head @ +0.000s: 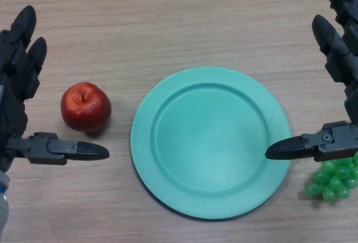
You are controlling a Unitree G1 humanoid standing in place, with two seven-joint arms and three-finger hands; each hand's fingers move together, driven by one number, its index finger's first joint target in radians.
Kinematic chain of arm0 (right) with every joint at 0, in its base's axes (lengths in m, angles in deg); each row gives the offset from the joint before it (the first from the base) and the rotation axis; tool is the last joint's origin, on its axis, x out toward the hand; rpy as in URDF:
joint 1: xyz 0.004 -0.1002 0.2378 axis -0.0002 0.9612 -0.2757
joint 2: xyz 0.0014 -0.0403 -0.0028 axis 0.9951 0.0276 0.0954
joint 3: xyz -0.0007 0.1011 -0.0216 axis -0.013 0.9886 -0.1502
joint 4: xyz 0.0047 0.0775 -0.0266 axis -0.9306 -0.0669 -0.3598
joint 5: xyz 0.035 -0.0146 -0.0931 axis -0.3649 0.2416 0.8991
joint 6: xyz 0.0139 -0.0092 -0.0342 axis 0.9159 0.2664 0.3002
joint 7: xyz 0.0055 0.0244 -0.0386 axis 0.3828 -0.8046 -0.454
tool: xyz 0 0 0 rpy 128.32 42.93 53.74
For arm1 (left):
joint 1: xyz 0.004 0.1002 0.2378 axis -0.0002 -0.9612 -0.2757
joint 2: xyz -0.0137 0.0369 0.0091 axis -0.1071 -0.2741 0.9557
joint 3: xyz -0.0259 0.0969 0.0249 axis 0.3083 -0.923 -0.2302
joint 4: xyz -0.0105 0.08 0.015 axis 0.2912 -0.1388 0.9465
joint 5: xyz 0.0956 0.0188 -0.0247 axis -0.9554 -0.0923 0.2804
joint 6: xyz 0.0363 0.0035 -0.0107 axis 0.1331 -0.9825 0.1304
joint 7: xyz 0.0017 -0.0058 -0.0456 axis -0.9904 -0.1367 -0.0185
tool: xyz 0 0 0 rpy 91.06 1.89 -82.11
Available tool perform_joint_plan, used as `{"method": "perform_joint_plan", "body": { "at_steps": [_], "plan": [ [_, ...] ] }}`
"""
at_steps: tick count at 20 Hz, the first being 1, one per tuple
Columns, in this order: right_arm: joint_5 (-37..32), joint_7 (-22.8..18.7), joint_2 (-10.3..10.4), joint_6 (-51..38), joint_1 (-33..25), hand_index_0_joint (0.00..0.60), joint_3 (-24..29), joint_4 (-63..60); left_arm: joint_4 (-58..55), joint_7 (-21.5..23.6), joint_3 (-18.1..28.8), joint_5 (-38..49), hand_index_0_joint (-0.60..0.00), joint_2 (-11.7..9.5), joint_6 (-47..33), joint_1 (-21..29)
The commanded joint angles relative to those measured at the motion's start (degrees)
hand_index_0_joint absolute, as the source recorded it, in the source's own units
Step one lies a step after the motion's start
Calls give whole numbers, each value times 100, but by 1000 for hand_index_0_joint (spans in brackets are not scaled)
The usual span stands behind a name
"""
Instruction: Pick up the red apple and place it on the plate
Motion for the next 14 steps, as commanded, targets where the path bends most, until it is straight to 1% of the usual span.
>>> {"method": "perform_joint_plan", "body": {
  "at_steps": [1,9,11,13,14],
  "plan": [
    [12,-91,-120,-603,-190,0,205,382,-307,48,240,162,0,-224,-832,128],
    [-82,-100,-171,-440,-343,0,239,386,-76,34,435,218,0,-304,-933,148],
    [-87,-122,-188,-324,-399,0,225,444,287,65,564,184,0,-372,-1178,209],
    [-21,-119,-174,-321,-390,0,174,500,861,116,599,74,0,-518,-1488,387],
    [-46,-126,-159,-300,-381,0,183,543,1311,126,593,2,0,-629,-1683,551]
  ]
}}
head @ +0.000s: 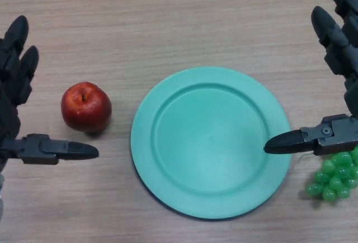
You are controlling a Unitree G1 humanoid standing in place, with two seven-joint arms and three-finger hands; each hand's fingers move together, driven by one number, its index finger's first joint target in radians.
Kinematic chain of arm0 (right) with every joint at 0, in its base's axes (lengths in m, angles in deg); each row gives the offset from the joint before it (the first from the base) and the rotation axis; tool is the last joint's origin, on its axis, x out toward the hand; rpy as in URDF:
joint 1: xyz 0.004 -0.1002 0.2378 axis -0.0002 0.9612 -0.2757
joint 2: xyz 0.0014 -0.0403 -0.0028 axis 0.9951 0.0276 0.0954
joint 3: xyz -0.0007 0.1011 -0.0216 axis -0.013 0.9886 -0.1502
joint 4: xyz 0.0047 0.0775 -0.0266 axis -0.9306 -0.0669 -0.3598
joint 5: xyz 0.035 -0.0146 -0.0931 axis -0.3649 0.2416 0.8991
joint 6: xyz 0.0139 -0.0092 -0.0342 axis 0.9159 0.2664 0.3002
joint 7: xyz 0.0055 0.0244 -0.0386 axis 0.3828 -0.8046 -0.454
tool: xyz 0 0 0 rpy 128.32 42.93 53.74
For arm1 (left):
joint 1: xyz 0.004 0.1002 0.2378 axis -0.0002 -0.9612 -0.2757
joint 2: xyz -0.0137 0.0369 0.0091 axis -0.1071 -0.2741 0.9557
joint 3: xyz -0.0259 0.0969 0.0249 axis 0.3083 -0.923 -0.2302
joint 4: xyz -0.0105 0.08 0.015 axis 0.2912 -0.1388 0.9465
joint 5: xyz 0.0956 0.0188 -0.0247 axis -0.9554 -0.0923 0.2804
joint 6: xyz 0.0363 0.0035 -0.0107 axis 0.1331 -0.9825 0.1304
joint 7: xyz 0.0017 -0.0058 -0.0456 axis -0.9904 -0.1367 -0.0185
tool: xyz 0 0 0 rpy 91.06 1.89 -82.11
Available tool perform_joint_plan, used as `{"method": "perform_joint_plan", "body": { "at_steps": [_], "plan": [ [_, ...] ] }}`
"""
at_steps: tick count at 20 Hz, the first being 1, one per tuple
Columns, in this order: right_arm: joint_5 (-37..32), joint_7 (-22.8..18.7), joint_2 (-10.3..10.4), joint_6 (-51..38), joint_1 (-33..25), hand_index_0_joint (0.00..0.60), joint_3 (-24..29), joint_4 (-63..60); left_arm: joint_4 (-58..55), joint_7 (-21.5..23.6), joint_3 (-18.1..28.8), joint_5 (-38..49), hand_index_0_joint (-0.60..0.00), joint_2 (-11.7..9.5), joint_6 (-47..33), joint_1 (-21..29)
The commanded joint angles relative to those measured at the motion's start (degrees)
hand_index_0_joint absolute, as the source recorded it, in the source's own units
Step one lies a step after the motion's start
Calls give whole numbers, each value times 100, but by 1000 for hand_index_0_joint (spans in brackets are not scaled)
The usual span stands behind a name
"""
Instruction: Pick up the red apple and place it on the plate
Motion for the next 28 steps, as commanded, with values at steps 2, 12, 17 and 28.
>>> {"method": "perform_joint_plan", "body": {
  "at_steps": [2,12,17,28],
  "plan": [
    [-95,-122,-122,-605,-87,0,208,452,855,175,402,-186,0,-555,-1412,560],
    [-291,-55,-198,-658,134,0,571,584,4010,408,-444,-686,0,-662,-2895,1845],
    [-396,-81,-228,-666,155,0,719,630,5302,636,-724,-1178,0,-552,-3860,2539],
    [-540,-58,-231,-563,237,0,797,861,5032,1388,-845,-2458,-600,-577,-3086,2499]
  ]
}}
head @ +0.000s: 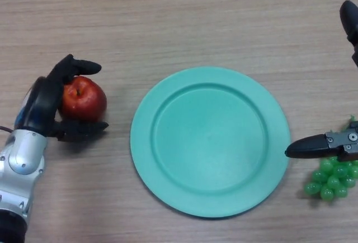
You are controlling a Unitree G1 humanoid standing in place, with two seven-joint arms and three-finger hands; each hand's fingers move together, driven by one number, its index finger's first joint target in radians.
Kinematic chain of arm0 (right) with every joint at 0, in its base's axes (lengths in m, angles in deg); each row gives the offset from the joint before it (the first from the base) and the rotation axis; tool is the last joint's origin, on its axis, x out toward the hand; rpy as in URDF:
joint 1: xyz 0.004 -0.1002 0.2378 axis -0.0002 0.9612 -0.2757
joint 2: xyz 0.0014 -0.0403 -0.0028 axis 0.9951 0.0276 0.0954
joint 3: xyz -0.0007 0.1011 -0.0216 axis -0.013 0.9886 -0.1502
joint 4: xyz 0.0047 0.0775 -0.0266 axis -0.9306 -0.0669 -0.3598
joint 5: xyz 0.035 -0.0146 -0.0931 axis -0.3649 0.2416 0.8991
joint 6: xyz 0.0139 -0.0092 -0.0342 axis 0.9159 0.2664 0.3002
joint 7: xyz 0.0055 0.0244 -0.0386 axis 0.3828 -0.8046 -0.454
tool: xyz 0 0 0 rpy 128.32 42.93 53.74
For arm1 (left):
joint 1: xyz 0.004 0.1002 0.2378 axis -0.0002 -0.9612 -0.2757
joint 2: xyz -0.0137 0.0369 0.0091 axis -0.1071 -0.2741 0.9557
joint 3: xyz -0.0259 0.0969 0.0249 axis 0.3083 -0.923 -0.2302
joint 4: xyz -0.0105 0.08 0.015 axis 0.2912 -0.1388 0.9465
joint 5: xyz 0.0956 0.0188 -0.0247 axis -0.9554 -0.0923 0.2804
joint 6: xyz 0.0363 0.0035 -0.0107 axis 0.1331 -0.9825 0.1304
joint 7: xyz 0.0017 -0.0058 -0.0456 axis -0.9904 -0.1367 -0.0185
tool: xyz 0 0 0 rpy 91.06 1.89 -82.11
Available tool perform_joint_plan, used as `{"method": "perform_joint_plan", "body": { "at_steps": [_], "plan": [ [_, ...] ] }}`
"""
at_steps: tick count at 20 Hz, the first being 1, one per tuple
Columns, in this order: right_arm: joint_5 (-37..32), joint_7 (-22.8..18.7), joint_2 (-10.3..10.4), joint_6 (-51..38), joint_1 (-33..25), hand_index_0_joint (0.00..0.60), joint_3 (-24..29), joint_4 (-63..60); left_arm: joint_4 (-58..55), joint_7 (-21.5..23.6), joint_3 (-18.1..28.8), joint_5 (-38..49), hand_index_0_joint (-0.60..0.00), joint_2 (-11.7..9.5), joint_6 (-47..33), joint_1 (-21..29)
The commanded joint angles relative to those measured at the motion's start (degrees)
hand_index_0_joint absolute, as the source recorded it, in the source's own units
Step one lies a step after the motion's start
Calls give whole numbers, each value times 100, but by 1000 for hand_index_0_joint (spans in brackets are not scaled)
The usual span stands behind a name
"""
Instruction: Pick up the red apple and place it on the plate
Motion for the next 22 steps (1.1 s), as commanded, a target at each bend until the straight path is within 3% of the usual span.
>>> {"method": "perform_joint_plan", "body": {
  "at_steps": [1,5,9,11,13,15,17,20,22],
  "plan": [
    [-308,-55,-128,-541,-113,0,311,377,-1172,-104,406,730,-600,-257,4,-53],
    [-316,-87,-156,-412,-235,0,285,403,-3550,-719,399,1068,-600,-120,870,-718],
    [-251,-148,-165,-211,-359,0,143,564,-5140,-1331,-155,963,-600,451,1779,-1171],
    [-269,-169,-161,-119,-388,0,119,635,-5274,-1504,-536,587,-600,634,1923,-1334],
    [-280,-202,-159,-113,-419,0,108,754,-4900,-1844,-748,111,-600,710,1326,-1348],
    [-304,-175,-146,-198,-367,0,143,828,-4592,-1956,-777,210,-600,839,1038,-1308],
    [-320,-178,-146,-204,-361,0,151,835,-4573,-1957,-813,322,-400,859,1129,-1298],
    [-479,-164,-139,-242,-266,0,264,900,-4428,-1751,-1126,614,0,926,1462,-1182],
    [-551,-160,-160,-235,-229,0,332,872,-4269,-1611,-1215,465,0,928,1577,-1087]
  ]
}}
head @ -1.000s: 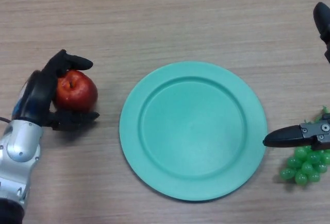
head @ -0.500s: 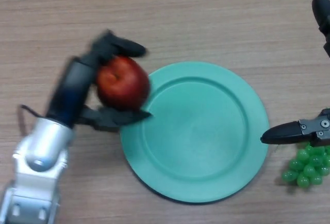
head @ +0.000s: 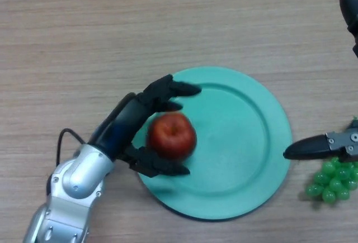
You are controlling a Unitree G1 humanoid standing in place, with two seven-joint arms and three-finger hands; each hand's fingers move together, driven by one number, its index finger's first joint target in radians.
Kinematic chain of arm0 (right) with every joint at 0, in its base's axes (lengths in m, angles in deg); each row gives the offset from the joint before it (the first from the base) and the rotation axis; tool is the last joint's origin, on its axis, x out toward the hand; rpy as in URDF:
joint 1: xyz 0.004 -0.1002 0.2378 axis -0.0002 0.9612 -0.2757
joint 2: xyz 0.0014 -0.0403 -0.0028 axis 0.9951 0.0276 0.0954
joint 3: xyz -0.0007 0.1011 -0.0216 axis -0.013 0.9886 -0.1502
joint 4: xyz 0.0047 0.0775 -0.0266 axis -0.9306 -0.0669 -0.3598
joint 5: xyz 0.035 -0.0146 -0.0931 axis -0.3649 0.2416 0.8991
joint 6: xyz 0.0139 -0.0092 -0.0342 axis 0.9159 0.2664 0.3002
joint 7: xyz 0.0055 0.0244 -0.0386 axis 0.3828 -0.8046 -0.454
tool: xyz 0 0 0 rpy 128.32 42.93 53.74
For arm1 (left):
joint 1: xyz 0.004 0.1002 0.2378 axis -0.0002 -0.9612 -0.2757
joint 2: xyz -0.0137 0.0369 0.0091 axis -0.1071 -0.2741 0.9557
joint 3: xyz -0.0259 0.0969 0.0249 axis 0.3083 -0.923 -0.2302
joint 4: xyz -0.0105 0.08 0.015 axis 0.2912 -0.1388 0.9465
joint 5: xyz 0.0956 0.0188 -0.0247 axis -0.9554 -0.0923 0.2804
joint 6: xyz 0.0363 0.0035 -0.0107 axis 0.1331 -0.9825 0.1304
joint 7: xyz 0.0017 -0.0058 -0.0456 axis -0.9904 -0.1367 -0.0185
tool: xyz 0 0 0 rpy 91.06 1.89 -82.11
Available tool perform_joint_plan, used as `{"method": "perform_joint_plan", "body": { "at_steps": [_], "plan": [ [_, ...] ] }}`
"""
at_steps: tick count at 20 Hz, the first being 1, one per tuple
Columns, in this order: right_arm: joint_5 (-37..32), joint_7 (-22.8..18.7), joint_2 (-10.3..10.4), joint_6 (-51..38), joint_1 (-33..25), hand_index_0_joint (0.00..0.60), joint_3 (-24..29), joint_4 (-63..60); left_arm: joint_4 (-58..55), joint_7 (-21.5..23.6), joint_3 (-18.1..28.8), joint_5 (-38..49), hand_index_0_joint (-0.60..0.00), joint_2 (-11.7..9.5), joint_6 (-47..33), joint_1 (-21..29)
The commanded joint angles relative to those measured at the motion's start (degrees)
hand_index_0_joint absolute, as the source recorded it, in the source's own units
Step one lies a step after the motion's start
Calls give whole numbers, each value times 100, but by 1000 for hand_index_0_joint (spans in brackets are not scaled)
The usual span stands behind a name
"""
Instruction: Pick up the red apple and place it on the plate
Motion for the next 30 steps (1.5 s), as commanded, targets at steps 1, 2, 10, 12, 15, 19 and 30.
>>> {"method": "perform_joint_plan", "body": {
  "at_steps": [1,2,10,12,15,19,30],
  "plan": [
    [-177,-127,-150,-677,-85,0,328,288,-67,397,9,186,0,-44,-408,311],
    [-158,-113,-140,-717,-50,0,329,261,-41,409,-5,135,0,-43,-381,335],
    [-132,-52,-208,-630,-192,0,369,174,-2540,201,840,1020,0,-147,1368,-40],
    [-357,-62,-282,-463,-311,0,528,150,-3749,38,1424,1835,0,-370,2429,-198],
    [-583,-110,-401,-428,-409,0,694,117,-4391,237,2474,3099,0,-713,2943,-465],
    [-466,-180,-380,-688,-382,0,537,-35,-4032,451,3088,3788,0,-733,1911,-1067],
    [-211,-132,-248,-864,-363,0,235,-98,-3997,490,3006,3480,0,-760,1577,-1156]
  ]
}}
